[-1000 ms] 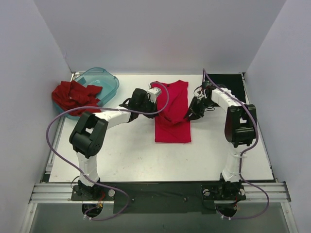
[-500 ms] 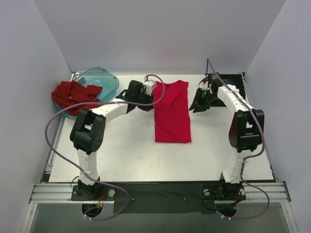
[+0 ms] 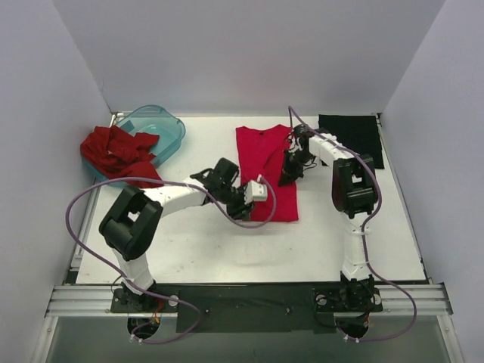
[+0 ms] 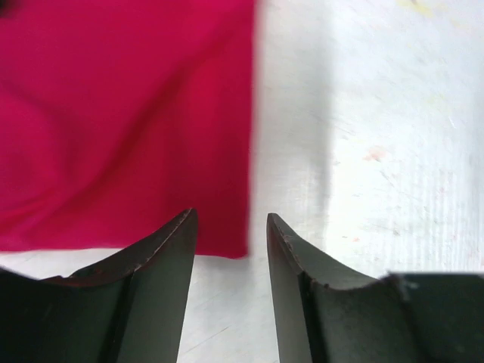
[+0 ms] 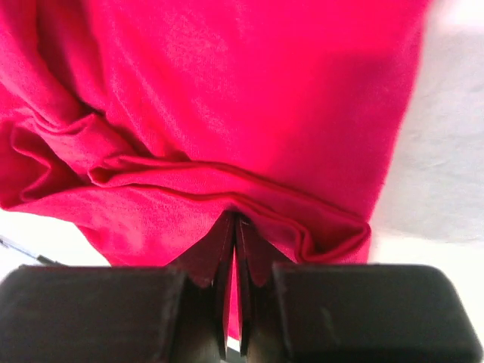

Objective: Fold and stack the t-shirts
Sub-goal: Fold the folded rectangular tshirt in 1/3 of the way, then grab one side of the 2/3 rectangular tshirt with both arms, then fold the long partially folded tshirt into a neat square

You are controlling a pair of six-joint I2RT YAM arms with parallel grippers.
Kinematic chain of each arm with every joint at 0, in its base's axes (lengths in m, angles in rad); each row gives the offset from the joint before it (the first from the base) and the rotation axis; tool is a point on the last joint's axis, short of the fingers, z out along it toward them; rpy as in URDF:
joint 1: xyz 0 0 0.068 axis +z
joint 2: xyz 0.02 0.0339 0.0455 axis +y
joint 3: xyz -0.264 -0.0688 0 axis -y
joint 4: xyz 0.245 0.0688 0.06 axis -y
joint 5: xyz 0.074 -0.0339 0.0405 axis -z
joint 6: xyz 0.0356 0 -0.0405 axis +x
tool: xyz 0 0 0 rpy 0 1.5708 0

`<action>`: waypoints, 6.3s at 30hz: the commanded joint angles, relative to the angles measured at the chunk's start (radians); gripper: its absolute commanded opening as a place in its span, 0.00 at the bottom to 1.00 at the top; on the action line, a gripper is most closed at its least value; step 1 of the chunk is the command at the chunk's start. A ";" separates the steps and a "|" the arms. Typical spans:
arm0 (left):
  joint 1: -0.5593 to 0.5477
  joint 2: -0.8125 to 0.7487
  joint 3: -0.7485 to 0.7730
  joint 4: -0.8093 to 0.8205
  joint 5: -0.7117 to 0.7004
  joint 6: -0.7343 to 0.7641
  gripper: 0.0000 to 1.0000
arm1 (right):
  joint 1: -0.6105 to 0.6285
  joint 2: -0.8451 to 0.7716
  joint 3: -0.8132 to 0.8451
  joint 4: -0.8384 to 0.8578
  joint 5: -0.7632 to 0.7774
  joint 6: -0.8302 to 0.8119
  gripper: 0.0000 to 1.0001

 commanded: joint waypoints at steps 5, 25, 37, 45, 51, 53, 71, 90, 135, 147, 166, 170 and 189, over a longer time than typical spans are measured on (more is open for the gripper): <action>-0.142 -0.006 -0.101 0.095 -0.196 0.217 0.62 | -0.021 0.042 0.148 -0.052 0.074 0.024 0.00; -0.195 -0.036 -0.087 0.066 -0.230 0.280 0.66 | -0.073 -0.026 0.049 -0.080 0.144 -0.200 0.47; -0.273 0.017 -0.104 -0.014 -0.350 0.388 0.00 | -0.096 0.008 0.121 -0.040 0.141 -0.160 0.00; -0.271 -0.014 -0.119 -0.106 -0.336 0.395 0.00 | -0.128 0.023 0.167 0.000 0.131 -0.102 0.00; -0.273 -0.008 -0.087 -0.097 -0.350 0.358 0.00 | -0.120 0.011 0.098 0.002 0.046 -0.104 0.46; -0.273 -0.008 -0.081 -0.097 -0.355 0.352 0.00 | -0.134 -0.046 0.037 0.003 0.057 -0.096 0.56; -0.271 -0.042 -0.103 -0.071 -0.367 0.331 0.00 | -0.093 -0.466 -0.784 0.317 -0.124 0.174 0.45; -0.251 -0.331 0.025 -0.718 -0.160 0.095 0.00 | 0.197 -1.000 -0.988 -0.104 -0.077 0.280 0.00; 0.128 0.072 0.376 -0.463 -0.224 -0.212 0.56 | -0.093 -0.437 -0.412 -0.009 -0.066 0.188 0.43; 0.089 -0.114 0.140 -0.425 -0.054 -0.407 0.27 | 0.139 -0.707 -0.654 0.182 0.086 0.220 0.07; 0.117 0.110 0.150 -0.243 -0.195 -0.481 0.36 | 0.104 -0.371 -0.421 0.175 0.196 0.135 0.00; 0.154 0.069 0.173 -0.250 -0.171 -0.493 0.44 | 0.099 -0.510 -0.413 0.114 0.224 0.061 0.40; 0.206 -0.166 -0.072 -0.227 -0.161 -0.636 0.54 | 0.116 -0.482 -0.850 0.524 -0.169 0.205 0.47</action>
